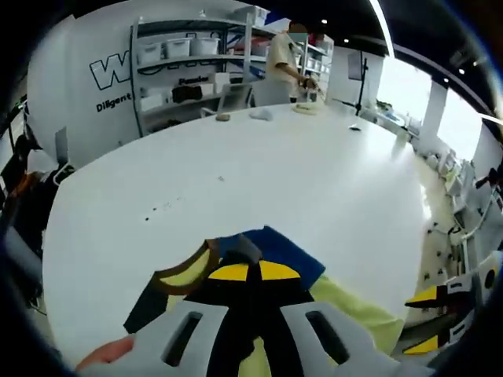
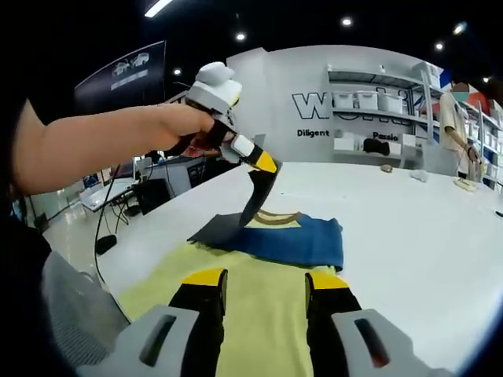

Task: Fold the garment on the visible template until the final outline fits inside the template.

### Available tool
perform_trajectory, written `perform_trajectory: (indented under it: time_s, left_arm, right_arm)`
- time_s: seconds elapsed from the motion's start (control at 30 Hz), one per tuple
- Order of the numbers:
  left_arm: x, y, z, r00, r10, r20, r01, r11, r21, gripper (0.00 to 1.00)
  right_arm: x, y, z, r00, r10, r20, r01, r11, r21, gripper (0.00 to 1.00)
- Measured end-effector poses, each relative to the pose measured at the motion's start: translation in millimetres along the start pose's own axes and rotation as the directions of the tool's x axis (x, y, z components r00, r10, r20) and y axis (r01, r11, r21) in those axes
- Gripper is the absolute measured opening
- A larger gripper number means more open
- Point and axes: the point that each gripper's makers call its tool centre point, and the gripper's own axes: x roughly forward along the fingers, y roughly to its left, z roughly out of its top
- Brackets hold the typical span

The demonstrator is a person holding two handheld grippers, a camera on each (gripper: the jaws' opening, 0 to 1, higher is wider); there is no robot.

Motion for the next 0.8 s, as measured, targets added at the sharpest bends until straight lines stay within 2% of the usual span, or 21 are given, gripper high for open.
perform_trajectory:
  time_s: [0.1,0.3,0.6,0.8]
  left_arm:
    - [25,-12.1,-18.0,0.999,-0.011,-0.041,0.012,1.0,0.012,0.0]
    - [55,-19.5,-40.1,0.997,-0.016,-0.082,0.014,1.0,-0.02,0.0]
    - [89,-31.9,-62.2,0.992,-0.042,-0.118,0.027,0.991,-0.128,0.0]
    - [102,-46.9,-69.7,0.989,-0.064,-0.135,0.045,0.99,-0.137,0.0]
  right_arm:
    - [0,1,-0.5,1.0,0.003,-0.002,-0.003,1.0,0.004,0.37]
    - [0,2,-1.6,1.0,0.007,-0.005,-0.007,1.0,0.01,0.37]
    - [0,1,-2.2,1.0,0.014,-0.006,-0.014,1.0,0.026,0.37]
    - [0,-1,-2.6,1.0,0.012,-0.005,-0.012,0.999,0.037,0.36]
